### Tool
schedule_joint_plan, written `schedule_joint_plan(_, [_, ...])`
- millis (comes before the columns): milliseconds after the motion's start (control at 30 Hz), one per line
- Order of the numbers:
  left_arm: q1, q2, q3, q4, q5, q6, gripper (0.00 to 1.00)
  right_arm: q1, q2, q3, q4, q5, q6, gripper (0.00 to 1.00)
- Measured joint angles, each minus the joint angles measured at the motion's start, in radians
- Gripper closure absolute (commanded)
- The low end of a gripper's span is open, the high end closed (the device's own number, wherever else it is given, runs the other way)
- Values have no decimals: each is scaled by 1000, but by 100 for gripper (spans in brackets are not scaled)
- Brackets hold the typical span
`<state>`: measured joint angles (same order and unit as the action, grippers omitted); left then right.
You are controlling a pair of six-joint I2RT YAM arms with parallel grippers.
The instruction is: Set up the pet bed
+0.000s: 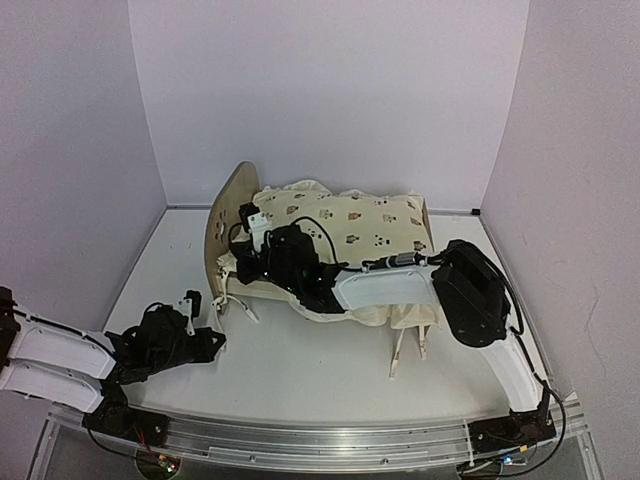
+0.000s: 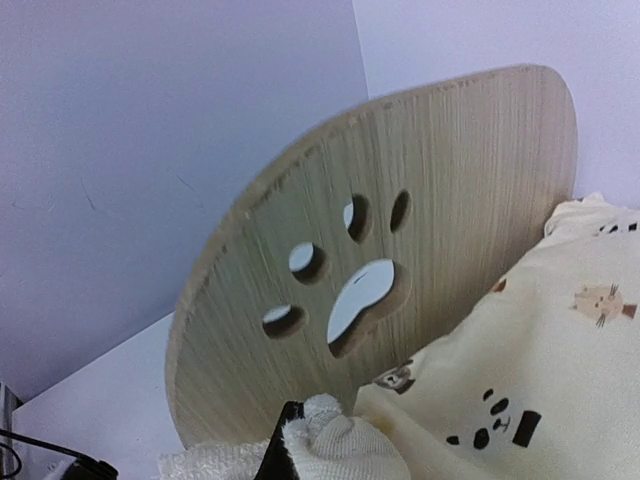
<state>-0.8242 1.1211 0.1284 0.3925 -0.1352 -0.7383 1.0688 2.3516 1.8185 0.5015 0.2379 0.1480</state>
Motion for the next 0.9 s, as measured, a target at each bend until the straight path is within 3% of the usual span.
schedule_joint_plan(67, [0, -7, 0, -3, 0, 0, 100, -4, -1, -55, 30, -18, 11, 79])
schedule_joint_plan(133, [0, -13, 0, -2, -1, 2, 100, -3, -1, -106, 39, -56, 21, 69])
schedule_joint_plan(367, [0, -17, 0, -3, -20, 7, 100, 5, -87, -225, 20, -245, 34, 57])
schedule_joint_plan(633, [0, -20, 2, -26, -28, 8, 100, 31, -241, -308, -158, -401, -31, 57])
schedule_joint_plan(900, [0, -44, 10, -63, -38, 9, 100, 78, -278, -405, -222, -321, -107, 60])
